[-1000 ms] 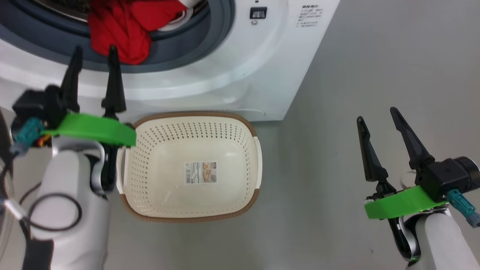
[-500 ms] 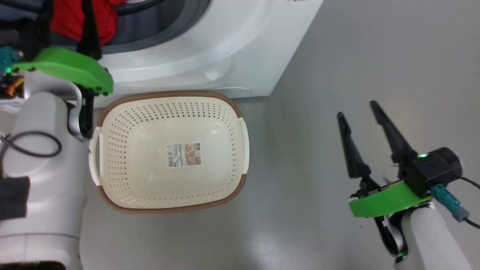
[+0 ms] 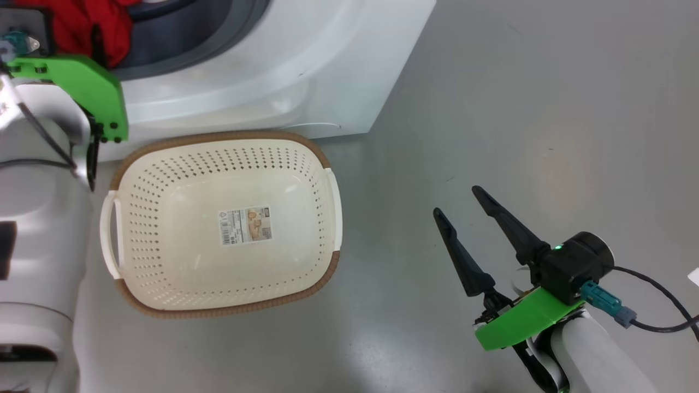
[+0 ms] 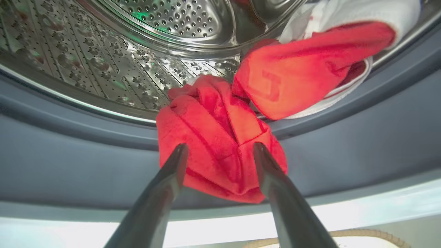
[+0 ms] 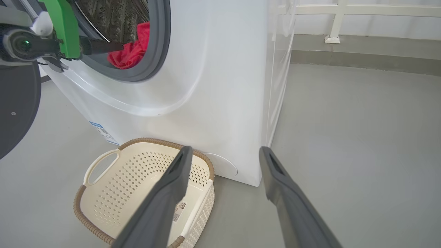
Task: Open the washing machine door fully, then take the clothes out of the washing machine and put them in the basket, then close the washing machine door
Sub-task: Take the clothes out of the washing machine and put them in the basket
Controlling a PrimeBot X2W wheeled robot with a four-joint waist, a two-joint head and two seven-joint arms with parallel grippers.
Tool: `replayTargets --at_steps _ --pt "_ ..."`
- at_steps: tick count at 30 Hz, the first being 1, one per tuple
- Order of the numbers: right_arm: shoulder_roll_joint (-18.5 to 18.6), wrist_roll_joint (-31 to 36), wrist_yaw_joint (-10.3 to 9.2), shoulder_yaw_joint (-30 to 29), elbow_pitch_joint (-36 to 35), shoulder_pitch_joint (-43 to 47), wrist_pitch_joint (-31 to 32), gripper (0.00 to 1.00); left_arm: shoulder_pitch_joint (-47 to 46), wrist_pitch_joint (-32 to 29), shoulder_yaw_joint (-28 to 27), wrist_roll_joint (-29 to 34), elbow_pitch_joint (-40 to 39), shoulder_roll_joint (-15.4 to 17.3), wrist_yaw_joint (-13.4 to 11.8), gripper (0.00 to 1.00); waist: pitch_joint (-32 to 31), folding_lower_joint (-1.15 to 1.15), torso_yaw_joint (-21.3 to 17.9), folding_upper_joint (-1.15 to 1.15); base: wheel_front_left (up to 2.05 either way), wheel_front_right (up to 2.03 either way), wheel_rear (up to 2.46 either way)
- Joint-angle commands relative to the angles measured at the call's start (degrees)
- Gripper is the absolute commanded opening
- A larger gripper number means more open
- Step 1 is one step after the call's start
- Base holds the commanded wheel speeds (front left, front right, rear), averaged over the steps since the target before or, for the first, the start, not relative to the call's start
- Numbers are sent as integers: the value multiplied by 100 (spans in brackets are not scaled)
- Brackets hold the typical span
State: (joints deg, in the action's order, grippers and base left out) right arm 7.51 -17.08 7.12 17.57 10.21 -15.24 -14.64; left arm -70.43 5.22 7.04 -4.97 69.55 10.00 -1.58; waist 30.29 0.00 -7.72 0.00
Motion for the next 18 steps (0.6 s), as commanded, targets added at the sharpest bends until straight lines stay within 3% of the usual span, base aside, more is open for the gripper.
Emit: replayTargets --at_steps 1,18 --pt "59 -91 36 182 -85 -43 -36 100 -174 -57 9 91 -43 306 -45 100 35 0 -48 0 0 0 0" --pt "205 -445 36 645 149 -155 -36 100 -363 -722 334 259 349 670 -333 100 130 0 -337 0 0 0 0"
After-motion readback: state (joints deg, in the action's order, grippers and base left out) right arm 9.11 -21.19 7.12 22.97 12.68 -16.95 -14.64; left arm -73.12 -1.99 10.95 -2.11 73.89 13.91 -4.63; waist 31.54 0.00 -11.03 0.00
